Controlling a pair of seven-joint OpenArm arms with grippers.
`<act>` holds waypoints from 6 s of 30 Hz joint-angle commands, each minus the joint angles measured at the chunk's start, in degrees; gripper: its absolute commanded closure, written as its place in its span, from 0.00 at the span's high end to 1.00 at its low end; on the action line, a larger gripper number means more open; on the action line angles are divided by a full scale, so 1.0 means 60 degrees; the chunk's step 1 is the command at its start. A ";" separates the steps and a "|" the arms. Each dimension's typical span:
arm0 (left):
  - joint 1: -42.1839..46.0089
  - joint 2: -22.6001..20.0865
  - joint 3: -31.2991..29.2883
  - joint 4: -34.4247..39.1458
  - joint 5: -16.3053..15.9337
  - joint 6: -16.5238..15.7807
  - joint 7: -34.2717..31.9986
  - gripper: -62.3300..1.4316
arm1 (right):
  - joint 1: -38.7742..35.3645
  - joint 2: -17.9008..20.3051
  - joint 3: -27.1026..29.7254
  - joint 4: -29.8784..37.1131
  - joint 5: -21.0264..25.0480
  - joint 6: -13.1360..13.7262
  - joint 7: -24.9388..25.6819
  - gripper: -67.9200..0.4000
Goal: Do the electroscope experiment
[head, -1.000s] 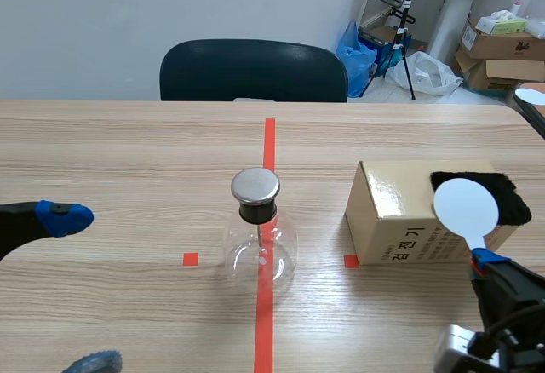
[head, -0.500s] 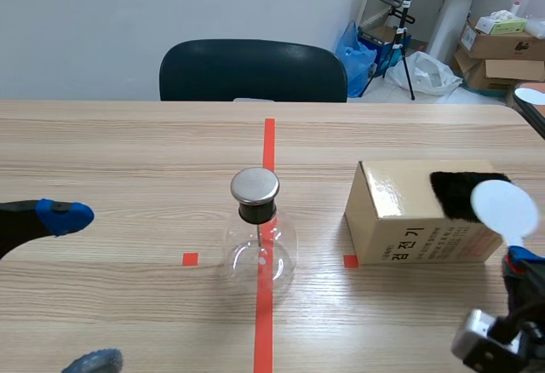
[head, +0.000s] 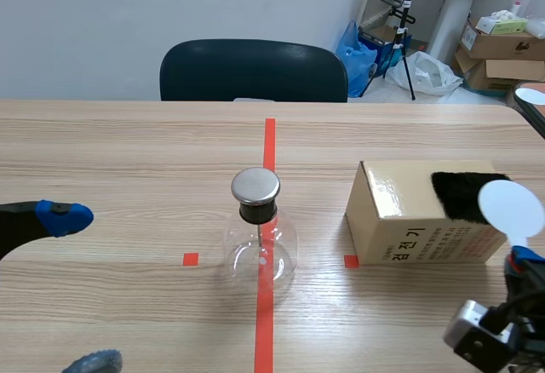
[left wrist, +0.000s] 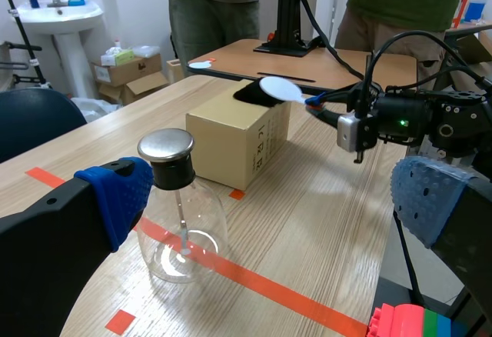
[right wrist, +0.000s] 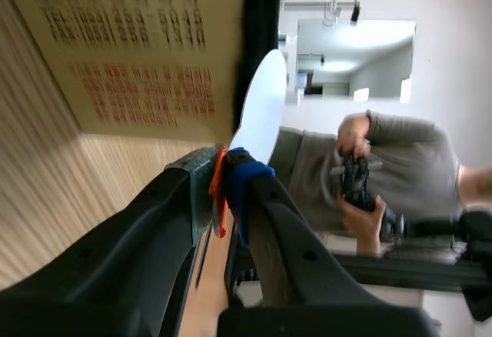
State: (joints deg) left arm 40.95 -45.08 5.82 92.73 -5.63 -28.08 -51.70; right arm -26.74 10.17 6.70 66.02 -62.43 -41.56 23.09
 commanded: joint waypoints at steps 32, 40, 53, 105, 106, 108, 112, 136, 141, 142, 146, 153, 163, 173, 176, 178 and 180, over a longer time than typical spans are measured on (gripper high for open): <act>-0.0029 0.0044 -0.0029 0.0058 -0.0124 0.0015 -0.0164 1.00 | -0.0091 0.0164 -0.0073 0.0907 -0.0317 -0.0430 0.0331 0.02; -0.0029 0.0044 -0.0029 0.0058 -0.0120 0.0015 -0.0164 1.00 | -0.0393 0.0390 -0.0634 0.2116 -0.0845 -0.0426 -0.0710 0.02; -0.0029 0.0044 -0.0029 0.0058 -0.0124 0.0015 -0.0164 1.00 | -0.0331 0.1257 -0.2816 0.3293 -0.1989 -0.0426 -0.3508 0.02; -0.7016 0.3410 0.3963 -0.6914 0.0277 0.1013 0.3592 0.07 | 0.1020 0.2244 -0.7694 0.3289 -0.2856 0.0186 -0.6903 0.02; -0.7016 0.3410 0.3963 -0.6914 0.0277 0.1013 0.3523 0.07 | 0.1020 0.2244 -0.7694 0.3289 -0.2812 0.0182 -0.6903 0.02; -0.7023 0.3410 0.3963 -0.6914 0.0277 0.1013 0.3504 0.07 | 0.1020 0.2244 -0.7694 0.3289 -0.2809 0.0182 -0.6910 0.02; -0.7020 0.3410 0.3963 -0.6914 0.0277 0.1013 0.3504 0.07 | 0.1020 0.2244 -0.7694 0.3289 -0.2809 0.0182 -0.6907 0.02; -0.7016 0.3410 0.3963 -0.6914 0.0277 0.1013 0.3508 0.07 | 0.1020 0.2244 -0.7690 0.3289 -0.2743 0.0178 -0.6940 0.02; -0.7016 0.3410 0.3963 -0.6914 0.0277 0.1013 0.3508 0.07 | 0.1020 0.2244 -0.7690 0.3289 -0.2743 0.0178 -0.6936 0.02; -0.7016 0.3410 0.3963 -0.6914 0.0277 0.1013 0.3508 0.07 | 0.1020 0.2240 -0.7690 0.3289 -0.2743 0.0178 -0.6936 0.02; -0.7016 0.3410 0.3963 -0.6914 0.0277 0.1013 0.3508 0.07 | 0.1020 0.2240 -0.7690 0.3289 -0.2743 0.0178 -0.6936 0.02; -0.7016 0.3410 0.3963 -0.6914 0.0277 0.1013 0.3508 0.07 | 0.1020 0.2240 -0.7690 0.3289 -0.2743 0.0178 -0.6940 0.02; -0.7016 0.3410 0.3963 -0.6914 0.0277 0.1013 0.3508 0.07 | 0.1020 0.2240 -0.7690 0.3289 -0.2743 0.0178 -0.6940 0.02; -0.7016 0.3410 0.3963 -0.6914 0.0277 0.1013 0.3508 0.07 | 0.1020 0.2240 -0.7690 0.3289 -0.2743 0.0178 -0.6940 0.02; -0.7016 0.3410 0.3963 -0.6914 0.0277 0.1013 0.3508 0.07 | 0.1020 0.2244 -0.7690 0.3289 -0.2743 0.0178 -0.6940 0.02; -0.7016 0.3410 0.3963 -0.6914 0.0277 0.1013 0.3508 0.07 | 0.1020 0.2244 -0.7690 0.3289 -0.2743 0.0178 -0.6936 0.02; -0.7016 0.3410 0.3963 -0.6914 0.0277 0.1013 0.3508 0.07 | 0.1020 0.2244 -0.7690 0.3289 -0.2743 0.0178 -0.6936 0.02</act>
State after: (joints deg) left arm -1.41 -24.29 29.98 49.87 -3.49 -21.65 -30.02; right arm -21.47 23.05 -39.66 84.93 -78.83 -39.81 -18.11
